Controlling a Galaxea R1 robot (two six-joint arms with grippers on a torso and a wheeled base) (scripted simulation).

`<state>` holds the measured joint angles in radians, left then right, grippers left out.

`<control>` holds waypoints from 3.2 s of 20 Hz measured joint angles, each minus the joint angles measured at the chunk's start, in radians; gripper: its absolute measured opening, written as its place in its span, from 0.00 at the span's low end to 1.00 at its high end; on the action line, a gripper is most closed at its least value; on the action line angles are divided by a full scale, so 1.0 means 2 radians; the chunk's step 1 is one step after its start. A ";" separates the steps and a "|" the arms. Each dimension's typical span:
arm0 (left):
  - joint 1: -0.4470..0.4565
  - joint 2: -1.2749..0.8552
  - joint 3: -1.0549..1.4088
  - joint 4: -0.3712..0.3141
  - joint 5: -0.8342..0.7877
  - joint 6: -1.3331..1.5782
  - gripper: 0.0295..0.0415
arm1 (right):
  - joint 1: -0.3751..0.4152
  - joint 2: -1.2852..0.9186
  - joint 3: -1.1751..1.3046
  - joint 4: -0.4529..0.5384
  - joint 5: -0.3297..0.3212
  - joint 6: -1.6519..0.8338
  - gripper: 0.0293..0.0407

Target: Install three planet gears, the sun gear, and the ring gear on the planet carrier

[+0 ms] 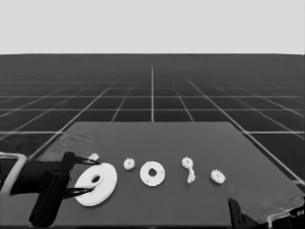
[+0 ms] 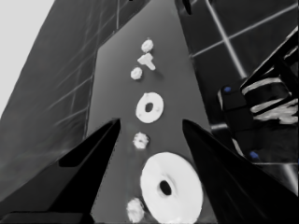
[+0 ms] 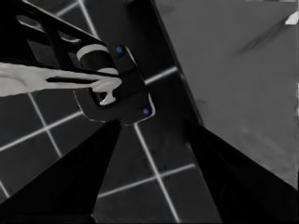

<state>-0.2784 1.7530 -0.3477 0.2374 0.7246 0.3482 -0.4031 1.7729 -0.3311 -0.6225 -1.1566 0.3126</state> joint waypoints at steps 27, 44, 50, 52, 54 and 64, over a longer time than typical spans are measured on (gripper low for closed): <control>0.217 0.536 -0.725 0.025 0.337 -0.696 0.14 | 0.024 -0.007 -0.028 -0.038 -0.012 0.002 0.81; 0.031 0.549 -0.659 -0.137 0.429 -0.772 0.14 | 0.024 -0.007 -0.028 -0.038 -0.012 0.002 0.81; 0.031 0.643 -0.729 -0.138 0.428 -0.786 0.14 | 0.024 -0.007 -0.028 -0.038 -0.012 0.002 0.81; 0.031 0.646 -0.732 -0.138 0.428 -0.786 0.14 | 0.024 -0.007 -0.028 -0.038 -0.012 0.002 0.81; 0.088 0.645 -0.730 -0.072 0.405 -0.788 0.14 | 0.024 -0.007 -0.028 -0.038 -0.012 0.002 0.81; 0.200 0.672 -0.813 0.016 0.358 -0.742 0.41 | 0.024 -0.007 -0.028 -0.038 -0.012 0.002 0.81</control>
<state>0.1218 3.0964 -1.9741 0.2692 1.4406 -1.1354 -0.3547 1.7592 -0.3868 -0.6977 -1.1801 0.3159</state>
